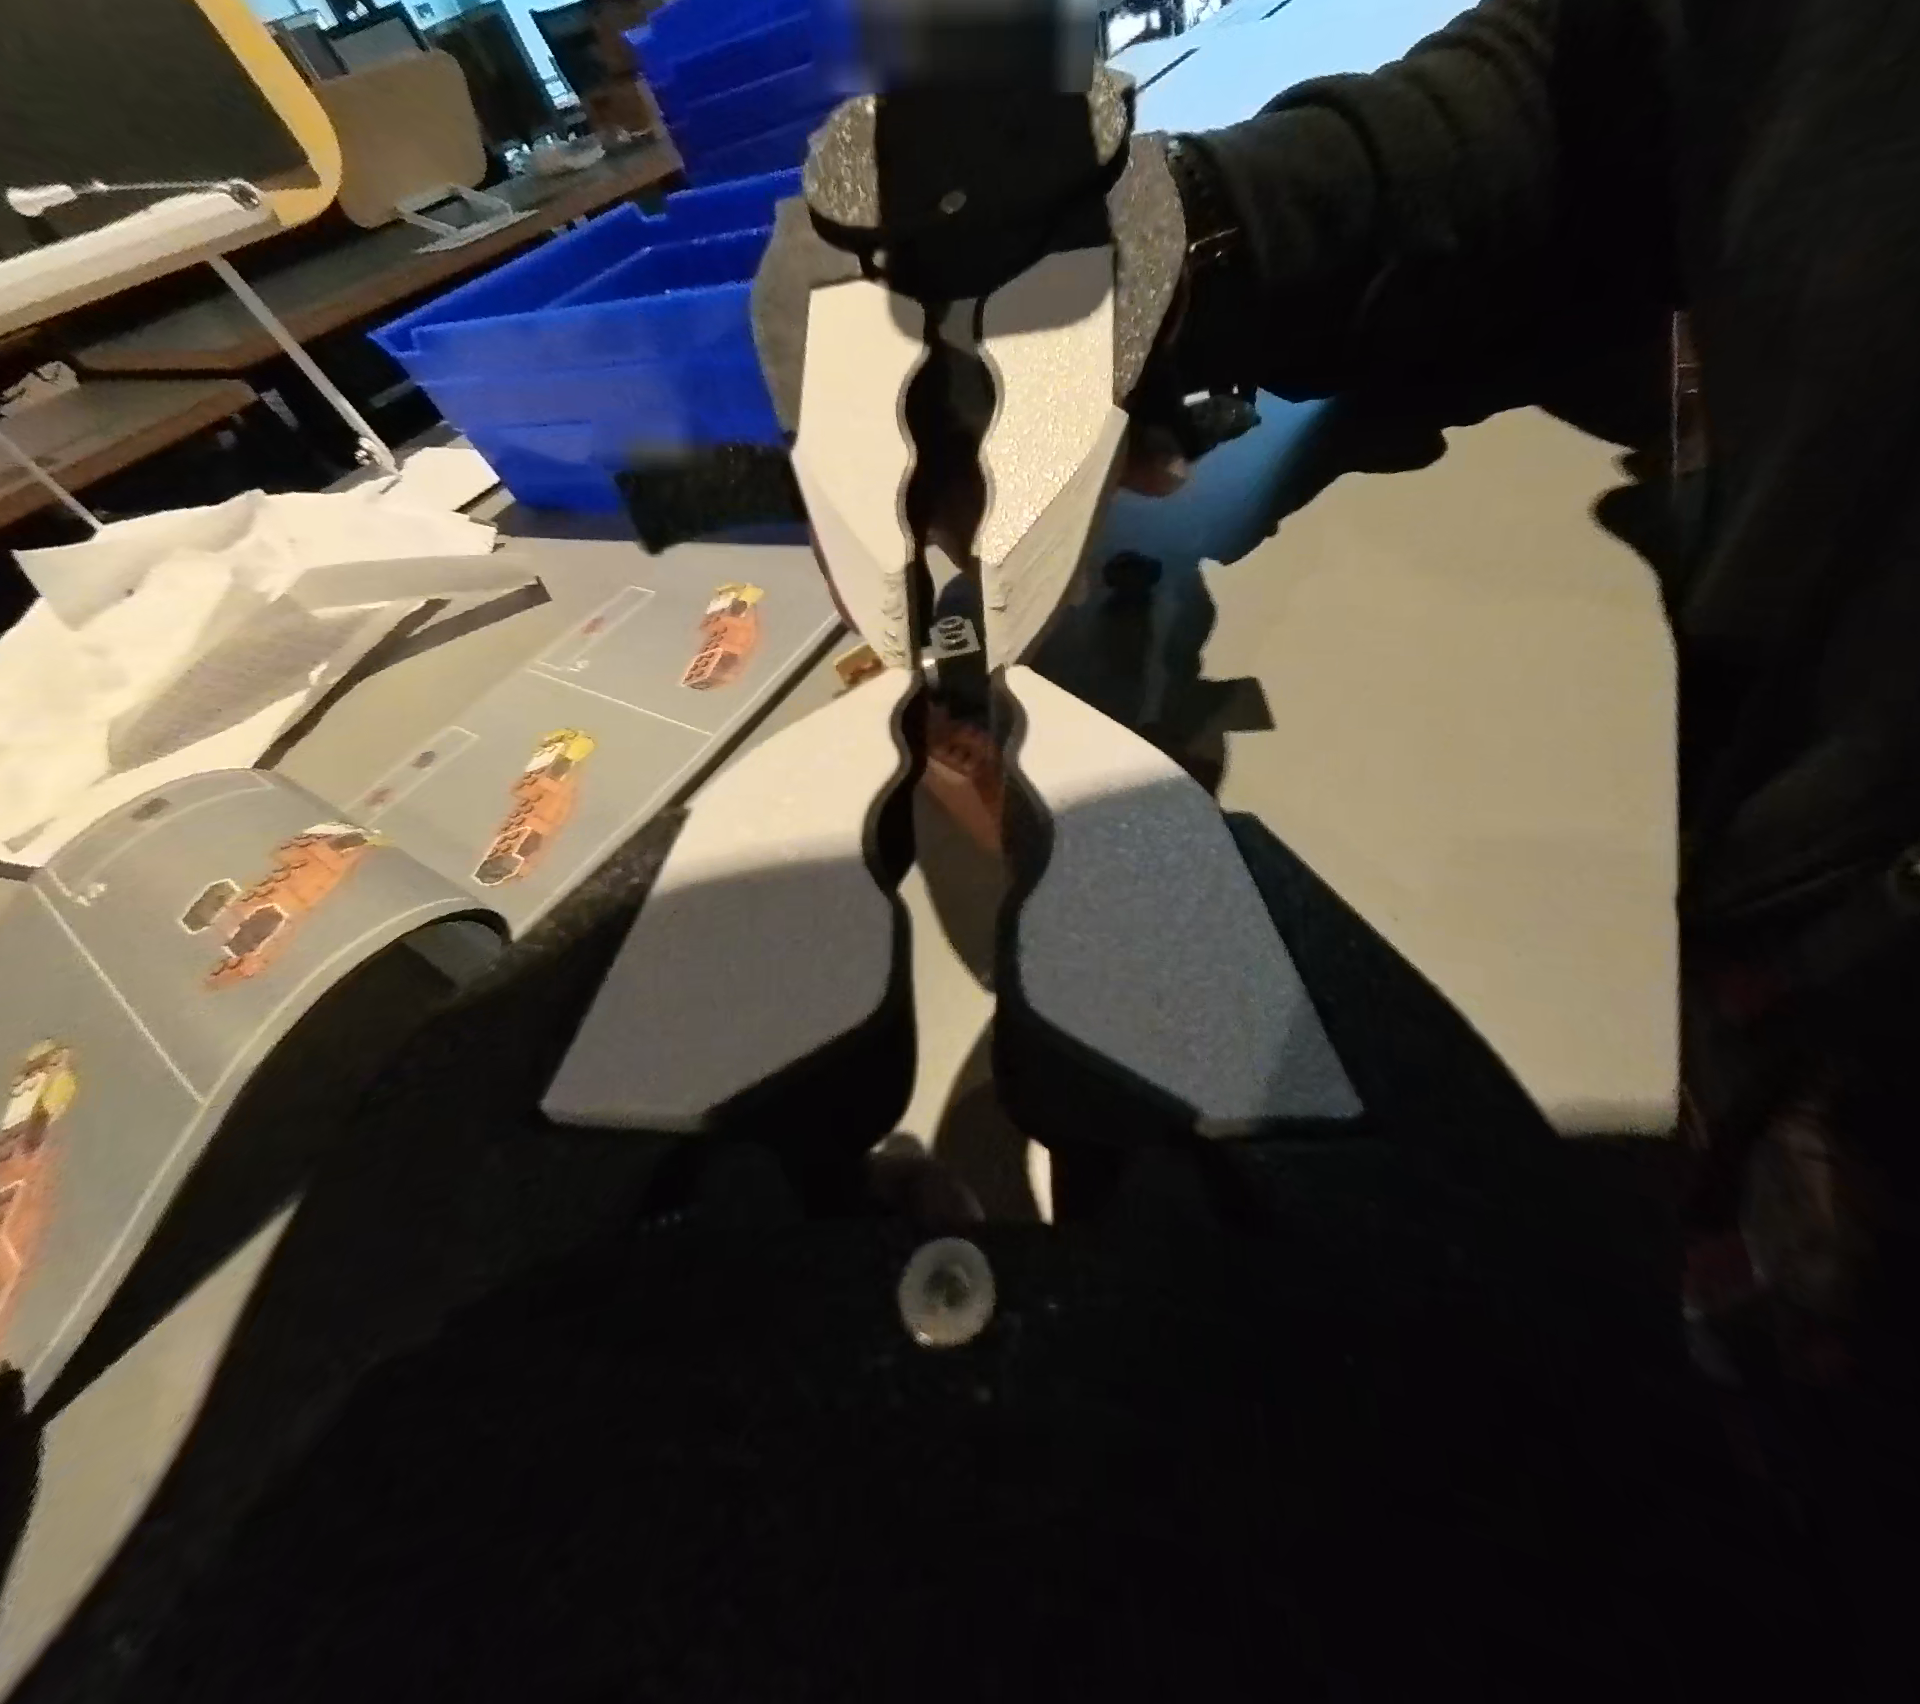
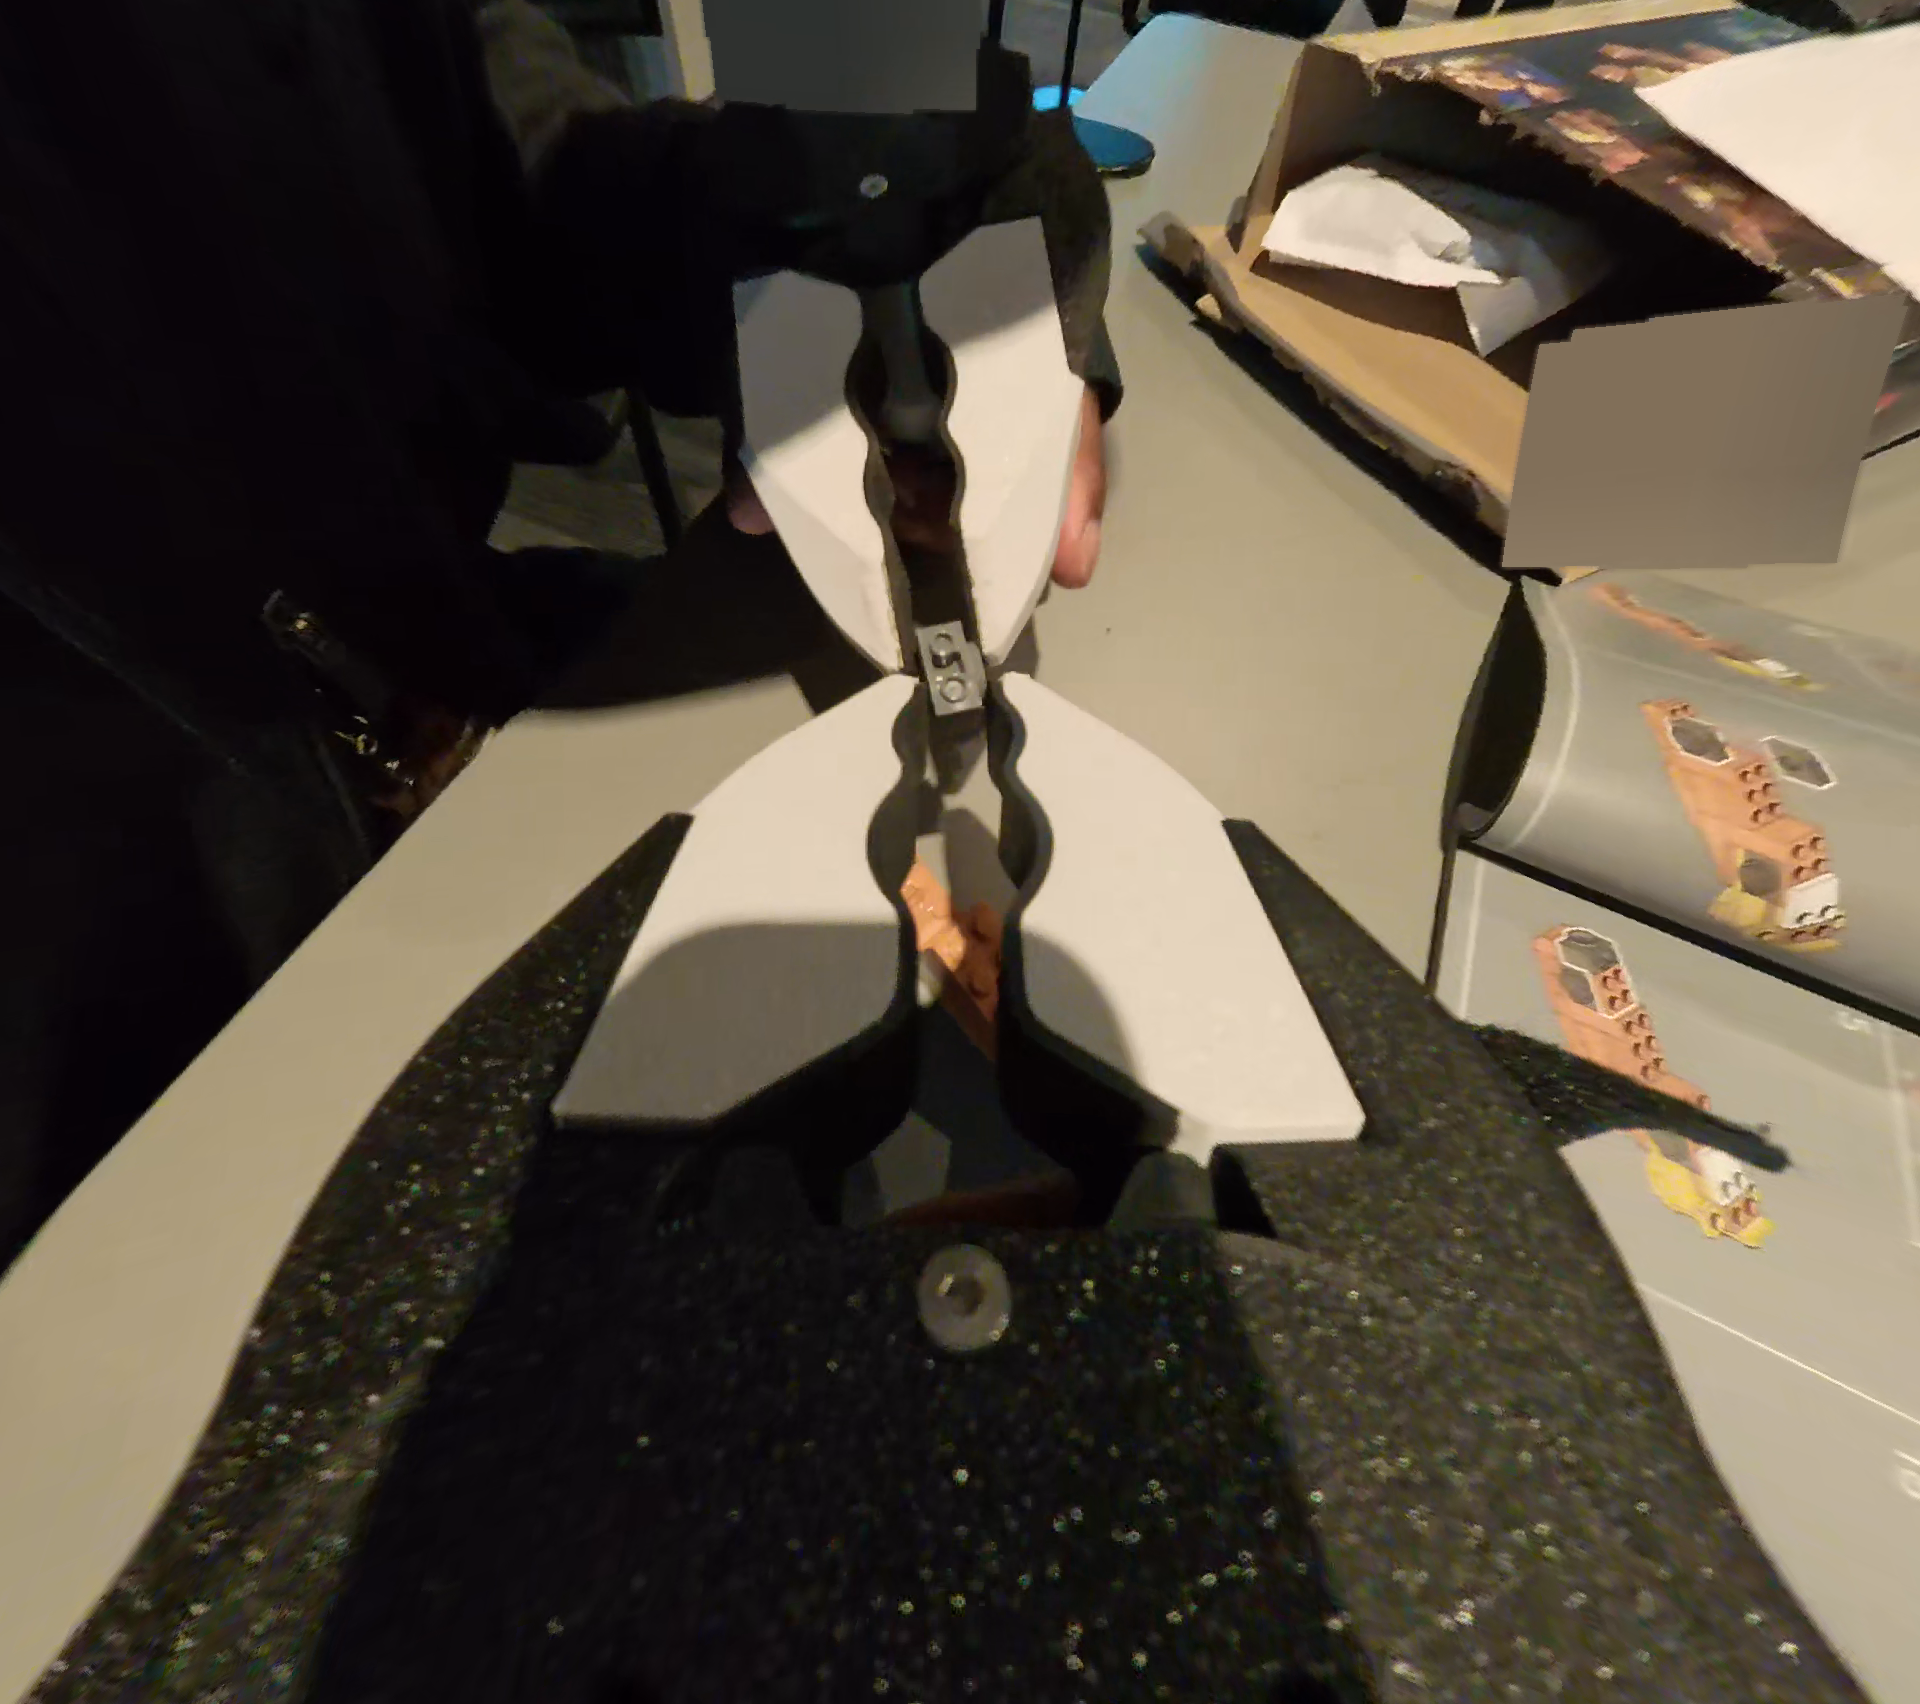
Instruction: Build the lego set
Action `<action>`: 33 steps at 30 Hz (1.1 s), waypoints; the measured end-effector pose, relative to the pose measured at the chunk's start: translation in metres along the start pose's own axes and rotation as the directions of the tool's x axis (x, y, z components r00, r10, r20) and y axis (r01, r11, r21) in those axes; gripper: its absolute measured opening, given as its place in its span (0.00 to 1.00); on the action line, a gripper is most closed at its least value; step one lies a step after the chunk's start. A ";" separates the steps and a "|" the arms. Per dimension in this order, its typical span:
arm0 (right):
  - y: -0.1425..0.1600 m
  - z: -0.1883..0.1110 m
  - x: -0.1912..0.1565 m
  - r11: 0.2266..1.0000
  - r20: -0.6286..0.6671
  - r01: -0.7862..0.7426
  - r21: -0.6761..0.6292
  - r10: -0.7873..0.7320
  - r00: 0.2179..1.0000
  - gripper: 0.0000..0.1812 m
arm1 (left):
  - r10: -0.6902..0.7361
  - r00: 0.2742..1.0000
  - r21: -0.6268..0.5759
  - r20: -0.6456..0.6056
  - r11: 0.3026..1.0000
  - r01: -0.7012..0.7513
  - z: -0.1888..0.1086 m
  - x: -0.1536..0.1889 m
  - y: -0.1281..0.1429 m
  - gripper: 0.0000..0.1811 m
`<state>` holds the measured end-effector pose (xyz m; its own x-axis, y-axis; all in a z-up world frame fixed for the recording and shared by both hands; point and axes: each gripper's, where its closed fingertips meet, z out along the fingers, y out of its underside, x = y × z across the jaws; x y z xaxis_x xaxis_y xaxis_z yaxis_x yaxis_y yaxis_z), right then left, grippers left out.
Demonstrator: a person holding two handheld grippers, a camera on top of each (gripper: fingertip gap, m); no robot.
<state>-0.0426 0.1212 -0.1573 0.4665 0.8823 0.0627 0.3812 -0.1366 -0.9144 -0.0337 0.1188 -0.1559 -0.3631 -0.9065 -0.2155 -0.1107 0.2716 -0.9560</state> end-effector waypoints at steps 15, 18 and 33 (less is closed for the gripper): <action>0.020 -0.006 0.007 0.908 0.018 0.322 -0.267 -0.330 0.944 0.08 | -0.177 0.977 -0.130 0.118 0.973 0.192 0.005 -0.003 0.017 0.05; 0.022 -0.004 0.006 0.895 0.043 0.348 -0.281 -0.350 0.936 0.07 | -0.154 0.980 -0.151 0.128 0.973 0.172 0.006 0.000 0.019 0.05; 0.031 -0.002 0.003 0.863 0.104 0.377 -0.337 -0.364 0.925 0.06 | -0.053 0.985 -0.227 0.162 0.970 0.090 0.012 0.005 0.027 0.05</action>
<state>-0.0275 0.1187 -0.1844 0.2101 0.9130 0.3496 0.7736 0.0634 -0.6305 -0.0273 0.1177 -0.1849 -0.2019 -0.9600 -0.1939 -0.3499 0.2557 -0.9012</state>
